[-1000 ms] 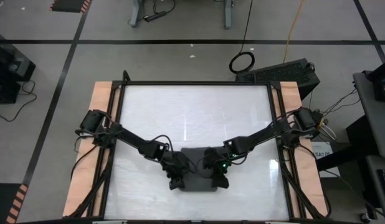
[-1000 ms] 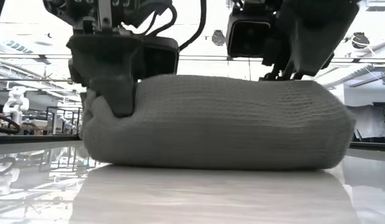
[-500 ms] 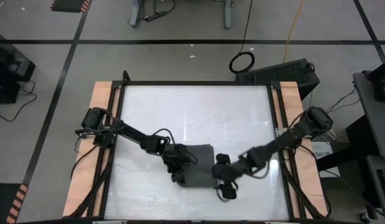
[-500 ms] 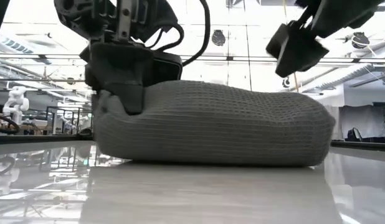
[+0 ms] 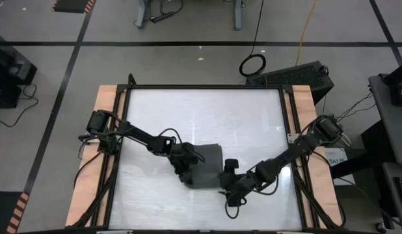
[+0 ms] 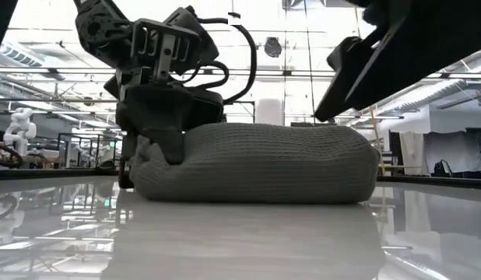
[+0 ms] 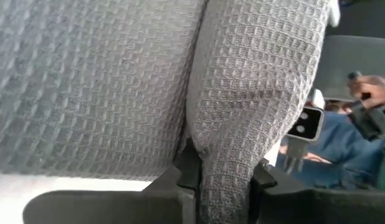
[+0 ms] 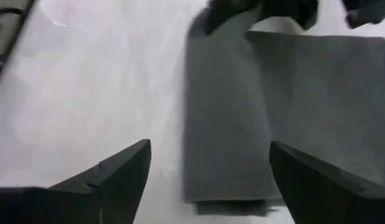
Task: Roll towel into tight, uniform cylinder
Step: Roll the gray towel
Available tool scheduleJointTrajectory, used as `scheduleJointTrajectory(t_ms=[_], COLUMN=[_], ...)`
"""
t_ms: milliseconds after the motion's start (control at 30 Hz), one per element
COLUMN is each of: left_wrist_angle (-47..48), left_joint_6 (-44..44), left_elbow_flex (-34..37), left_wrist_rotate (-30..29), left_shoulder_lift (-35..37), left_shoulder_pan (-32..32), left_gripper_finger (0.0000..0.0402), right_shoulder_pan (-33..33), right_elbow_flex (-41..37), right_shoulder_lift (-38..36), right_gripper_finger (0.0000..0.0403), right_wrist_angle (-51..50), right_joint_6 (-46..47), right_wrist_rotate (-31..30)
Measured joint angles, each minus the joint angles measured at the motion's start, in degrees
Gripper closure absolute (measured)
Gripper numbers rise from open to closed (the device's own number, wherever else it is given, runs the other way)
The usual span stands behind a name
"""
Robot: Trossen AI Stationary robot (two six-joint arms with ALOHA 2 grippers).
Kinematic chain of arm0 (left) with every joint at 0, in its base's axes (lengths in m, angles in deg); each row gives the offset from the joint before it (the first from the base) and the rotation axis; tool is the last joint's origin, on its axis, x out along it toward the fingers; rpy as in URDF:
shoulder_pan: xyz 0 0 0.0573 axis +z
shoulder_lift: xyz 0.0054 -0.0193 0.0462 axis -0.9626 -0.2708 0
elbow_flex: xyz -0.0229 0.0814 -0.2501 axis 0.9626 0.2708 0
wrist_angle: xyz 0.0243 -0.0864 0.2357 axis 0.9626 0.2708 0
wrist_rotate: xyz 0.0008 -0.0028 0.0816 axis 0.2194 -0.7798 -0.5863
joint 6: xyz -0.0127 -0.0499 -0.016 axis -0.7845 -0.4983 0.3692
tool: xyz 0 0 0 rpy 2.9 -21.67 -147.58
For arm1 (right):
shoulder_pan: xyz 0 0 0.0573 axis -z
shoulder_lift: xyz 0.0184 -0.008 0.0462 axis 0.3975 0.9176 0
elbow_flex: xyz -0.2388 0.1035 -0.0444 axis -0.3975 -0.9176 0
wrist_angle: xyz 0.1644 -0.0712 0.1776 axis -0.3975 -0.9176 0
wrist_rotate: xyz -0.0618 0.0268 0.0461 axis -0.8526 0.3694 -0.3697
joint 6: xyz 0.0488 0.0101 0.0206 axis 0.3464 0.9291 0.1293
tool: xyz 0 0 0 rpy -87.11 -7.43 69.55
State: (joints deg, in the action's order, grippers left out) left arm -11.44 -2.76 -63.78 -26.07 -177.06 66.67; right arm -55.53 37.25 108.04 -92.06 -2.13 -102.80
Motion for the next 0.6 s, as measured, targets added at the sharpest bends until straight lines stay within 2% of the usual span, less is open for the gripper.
scheduleJointTrajectory(t_ms=[167, 333, 600], left_wrist_angle=[-6.27, -7.59, -8.13], left_joint_6=[-3.0, -5.51, -5.57], left_elbow_flex=[1.65, 2.62, 2.62], left_wrist_rotate=[1.69, 1.77, 1.99], left_shoulder_lift=[0.0, 0.0, 0.0], left_shoulder_pan=[0.38, 1.15, 1.93], left_gripper_finger=[0.035, 0.035, 0.0351], right_shoulder_pan=[1.66, 2.63, 4.26], right_elbow_flex=[0.0, 0.0, 0.04], right_shoulder_lift=[0.0, 0.06, 3.95], right_gripper_finger=[0.0083, 0.0088, 0.0088], right_wrist_angle=[-0.18, -0.15, 0.3], right_joint_6=[-5.72, -9.44, -7.75], right_wrist_rotate=[0.01, 1.66, 4.16])
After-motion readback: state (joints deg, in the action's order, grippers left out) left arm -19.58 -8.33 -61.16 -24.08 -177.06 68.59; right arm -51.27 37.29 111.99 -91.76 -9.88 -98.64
